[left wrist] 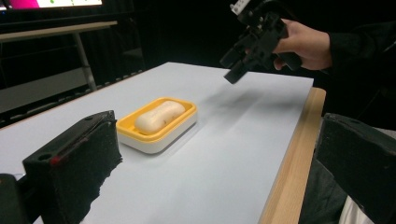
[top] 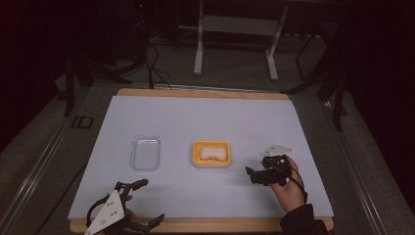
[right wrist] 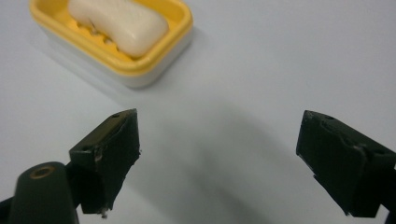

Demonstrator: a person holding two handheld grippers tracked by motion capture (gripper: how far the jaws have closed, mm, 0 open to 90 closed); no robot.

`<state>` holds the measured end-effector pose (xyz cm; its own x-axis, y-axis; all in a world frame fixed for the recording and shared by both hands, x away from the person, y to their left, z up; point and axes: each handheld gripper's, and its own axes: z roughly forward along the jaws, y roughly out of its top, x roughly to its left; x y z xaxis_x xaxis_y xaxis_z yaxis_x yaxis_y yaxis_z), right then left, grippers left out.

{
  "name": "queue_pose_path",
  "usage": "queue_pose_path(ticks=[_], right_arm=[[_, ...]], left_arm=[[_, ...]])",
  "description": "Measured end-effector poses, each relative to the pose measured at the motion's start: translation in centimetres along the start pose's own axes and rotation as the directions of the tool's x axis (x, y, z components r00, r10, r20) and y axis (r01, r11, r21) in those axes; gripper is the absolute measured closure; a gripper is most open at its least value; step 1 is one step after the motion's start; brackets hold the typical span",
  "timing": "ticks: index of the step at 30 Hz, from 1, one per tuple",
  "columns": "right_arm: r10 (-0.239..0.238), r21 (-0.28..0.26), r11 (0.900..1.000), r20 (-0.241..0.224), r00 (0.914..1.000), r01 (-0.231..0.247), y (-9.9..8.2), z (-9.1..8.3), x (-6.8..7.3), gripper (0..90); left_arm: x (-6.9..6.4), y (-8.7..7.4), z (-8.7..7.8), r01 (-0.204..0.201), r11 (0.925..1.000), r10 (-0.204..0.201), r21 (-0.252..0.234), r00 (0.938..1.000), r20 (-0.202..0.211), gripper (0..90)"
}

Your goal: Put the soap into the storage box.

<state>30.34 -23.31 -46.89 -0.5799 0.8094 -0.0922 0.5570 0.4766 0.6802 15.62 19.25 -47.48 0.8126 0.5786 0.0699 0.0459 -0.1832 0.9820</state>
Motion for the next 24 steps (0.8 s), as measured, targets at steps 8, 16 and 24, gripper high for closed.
queue_pose_path(ticks=[8,16,24], right_arm=[[-0.006,-0.031,0.9995,0.015,0.9999,0.006,-1.3,-0.6,0.2,13.2],[-0.021,-0.04,0.999,0.016,0.9997,0.022,-2.0,-0.6,0.2,13.0],[-0.04,-0.051,0.9979,0.023,0.9989,0.041,-2.0,-0.5,0.1,13.9]], left_arm=[[-0.1,0.0,0.0,0.0,1.0,0.0,0.001,1.0,0.007,0.1],[-0.1,0.0,0.0,0.001,1.0,-0.001,0.002,1.0,0.008,0.1],[-0.1,0.0,0.1,-0.002,1.0,0.001,0.006,0.9999,0.014,0.1]])
